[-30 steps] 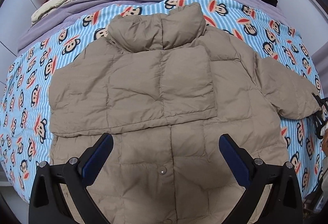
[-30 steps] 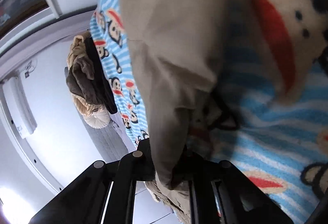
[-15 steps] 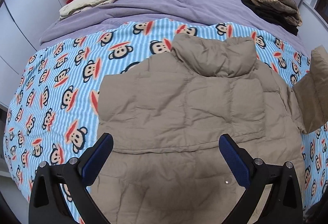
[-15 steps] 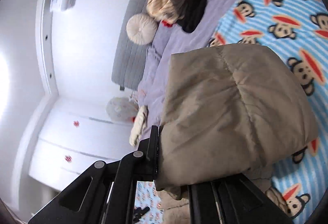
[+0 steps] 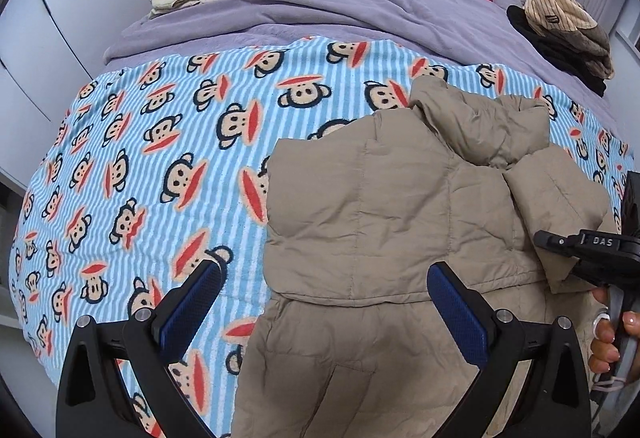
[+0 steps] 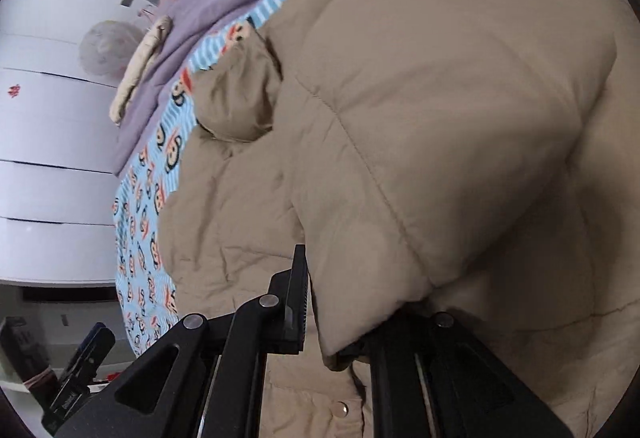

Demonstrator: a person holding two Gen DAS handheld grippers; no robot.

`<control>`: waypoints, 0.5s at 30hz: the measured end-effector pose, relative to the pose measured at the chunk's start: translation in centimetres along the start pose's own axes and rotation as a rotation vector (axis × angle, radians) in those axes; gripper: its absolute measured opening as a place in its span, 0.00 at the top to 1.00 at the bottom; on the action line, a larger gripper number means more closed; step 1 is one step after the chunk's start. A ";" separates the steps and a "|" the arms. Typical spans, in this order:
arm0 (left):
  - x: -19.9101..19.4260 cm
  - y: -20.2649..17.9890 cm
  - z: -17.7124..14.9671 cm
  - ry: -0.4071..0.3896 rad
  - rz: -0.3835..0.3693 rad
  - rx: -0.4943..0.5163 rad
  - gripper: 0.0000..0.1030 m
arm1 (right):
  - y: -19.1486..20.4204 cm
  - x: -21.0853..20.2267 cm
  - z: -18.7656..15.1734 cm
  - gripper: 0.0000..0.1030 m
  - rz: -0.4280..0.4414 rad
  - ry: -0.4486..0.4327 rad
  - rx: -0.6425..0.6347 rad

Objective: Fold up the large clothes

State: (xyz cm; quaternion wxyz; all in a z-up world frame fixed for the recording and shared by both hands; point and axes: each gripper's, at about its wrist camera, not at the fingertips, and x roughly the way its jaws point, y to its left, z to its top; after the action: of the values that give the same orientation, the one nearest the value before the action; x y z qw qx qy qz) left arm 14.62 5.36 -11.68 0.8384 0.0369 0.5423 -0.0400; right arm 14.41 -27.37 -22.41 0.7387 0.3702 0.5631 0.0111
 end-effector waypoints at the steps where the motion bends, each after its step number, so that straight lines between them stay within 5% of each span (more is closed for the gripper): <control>1: 0.2 -0.1 0.1 0.003 -0.008 0.000 0.00 | -0.1 -0.6 0.1 0.71 0.010 -0.002 0.011; 2: 0.5 -0.4 0.1 0.007 -0.017 0.000 0.00 | -0.4 -1.7 0.2 0.57 0.023 -0.011 0.015; 3: 0.6 -0.7 0.2 0.008 -0.030 0.000 0.00 | -0.1 -3.2 -0.3 0.32 0.032 -0.024 0.013; 8: 1.6 -2.2 1.0 0.023 -0.098 -0.012 0.00 | -2.5 -10.0 -0.1 0.28 0.025 -0.156 0.114; 9: 1.8 -2.4 1.1 0.026 -0.111 -0.018 0.00 | -3.4 -10.3 0.4 0.34 0.037 -0.173 0.165; 12: 1.8 -2.7 1.4 0.031 -0.149 -0.037 0.00 | -5.1 -10.7 1.9 0.88 0.085 -0.215 0.273; 15: 1.7 -2.3 1.5 0.031 -0.201 -0.055 0.00 | -1.4 -9.4 2.6 0.90 0.124 -0.221 0.132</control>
State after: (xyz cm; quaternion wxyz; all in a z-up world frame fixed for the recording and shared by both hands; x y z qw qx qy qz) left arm 16.45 2.88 -12.63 0.8225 -0.0400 0.5569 -0.1085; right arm 12.61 -33.84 -15.19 0.7682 0.4511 0.4537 -0.0213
